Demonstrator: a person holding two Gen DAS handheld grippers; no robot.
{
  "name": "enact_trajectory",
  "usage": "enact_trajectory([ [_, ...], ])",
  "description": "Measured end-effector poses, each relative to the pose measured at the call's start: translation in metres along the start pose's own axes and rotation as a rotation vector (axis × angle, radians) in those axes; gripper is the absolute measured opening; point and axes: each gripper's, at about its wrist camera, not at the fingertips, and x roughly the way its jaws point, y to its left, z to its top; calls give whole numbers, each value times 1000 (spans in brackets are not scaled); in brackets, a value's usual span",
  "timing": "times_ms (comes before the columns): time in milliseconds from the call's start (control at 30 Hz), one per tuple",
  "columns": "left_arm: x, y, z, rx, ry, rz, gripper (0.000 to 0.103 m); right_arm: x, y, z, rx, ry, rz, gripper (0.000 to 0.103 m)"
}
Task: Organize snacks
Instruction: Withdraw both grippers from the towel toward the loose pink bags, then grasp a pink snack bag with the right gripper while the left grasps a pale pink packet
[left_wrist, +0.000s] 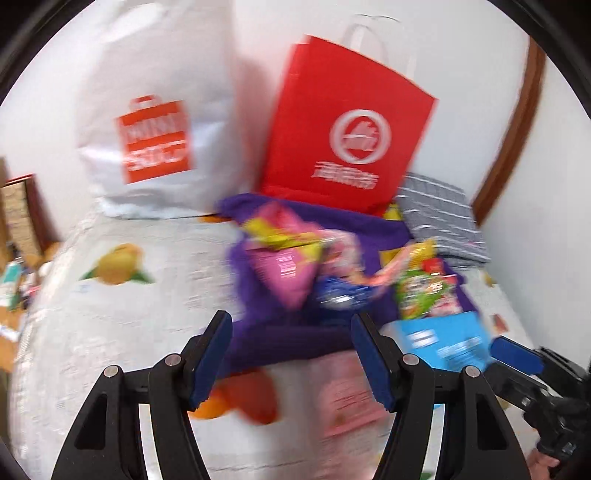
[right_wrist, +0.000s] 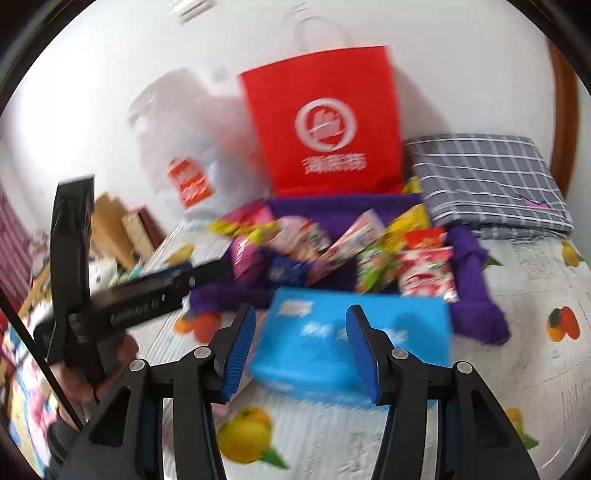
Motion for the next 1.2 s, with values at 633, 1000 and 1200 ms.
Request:
enact_trajectory([
  [633, -28, 82, -13, -205, -55, 41, 65, 104, 92, -17, -216, 179, -205, 52],
  [1000, -32, 83, -12, -214, -64, 19, 65, 137, 111, -24, -340, 257, -303, 46],
  [1200, -28, 86, -14, -236, -51, -17, 65, 114, 98, -16, -261, 223, -160, 35],
])
